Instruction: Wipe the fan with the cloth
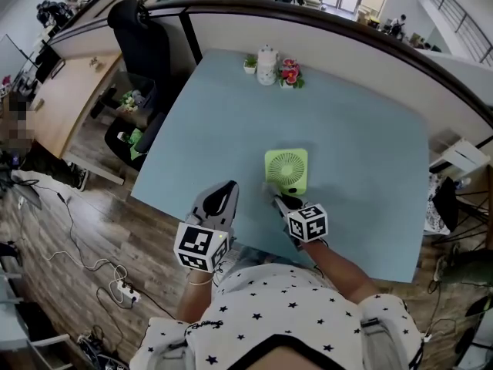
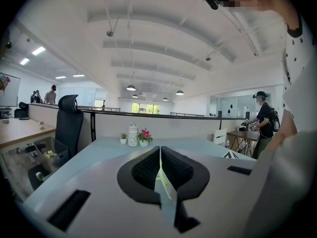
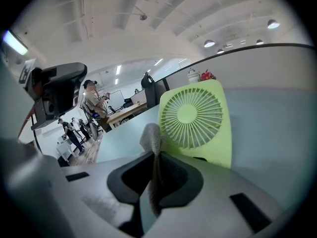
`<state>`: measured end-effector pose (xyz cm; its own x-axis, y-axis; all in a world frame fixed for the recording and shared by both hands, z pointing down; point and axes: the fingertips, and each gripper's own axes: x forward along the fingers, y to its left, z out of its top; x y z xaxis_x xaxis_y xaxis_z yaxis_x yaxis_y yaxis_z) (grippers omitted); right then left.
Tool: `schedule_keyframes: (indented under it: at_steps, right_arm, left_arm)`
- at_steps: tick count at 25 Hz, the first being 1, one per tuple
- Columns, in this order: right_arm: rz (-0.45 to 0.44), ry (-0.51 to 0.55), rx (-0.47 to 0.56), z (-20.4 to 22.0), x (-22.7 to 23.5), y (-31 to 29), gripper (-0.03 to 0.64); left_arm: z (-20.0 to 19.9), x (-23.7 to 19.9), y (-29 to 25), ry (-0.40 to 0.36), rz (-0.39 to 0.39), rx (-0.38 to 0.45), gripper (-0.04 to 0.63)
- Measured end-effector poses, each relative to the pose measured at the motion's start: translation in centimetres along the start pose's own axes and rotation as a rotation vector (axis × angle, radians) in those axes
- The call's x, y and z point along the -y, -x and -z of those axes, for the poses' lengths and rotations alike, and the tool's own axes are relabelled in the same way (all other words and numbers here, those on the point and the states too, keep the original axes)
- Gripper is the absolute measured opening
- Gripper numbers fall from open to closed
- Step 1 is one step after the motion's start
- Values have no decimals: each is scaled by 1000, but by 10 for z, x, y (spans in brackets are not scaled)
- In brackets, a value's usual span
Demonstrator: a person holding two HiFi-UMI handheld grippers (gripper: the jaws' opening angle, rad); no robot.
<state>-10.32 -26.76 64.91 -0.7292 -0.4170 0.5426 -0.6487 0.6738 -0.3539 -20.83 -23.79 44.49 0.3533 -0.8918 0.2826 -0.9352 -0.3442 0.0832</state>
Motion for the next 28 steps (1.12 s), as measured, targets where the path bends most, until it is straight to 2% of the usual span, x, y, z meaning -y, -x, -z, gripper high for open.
schedule_keyframes:
  at_steps: [5,17,28]
  right_arm:
    - [53,-30,23,-2,20,11,32]
    - [201,-127,77,1,77,46,32]
    - [217,-169,98,2,88,51,32]
  left_arm:
    - [0,3,-4,4,12,0,32]
    - [-5,28,-29,-18,103,-4,32]
    - [-6,35,-46,-29,134,-14,32]
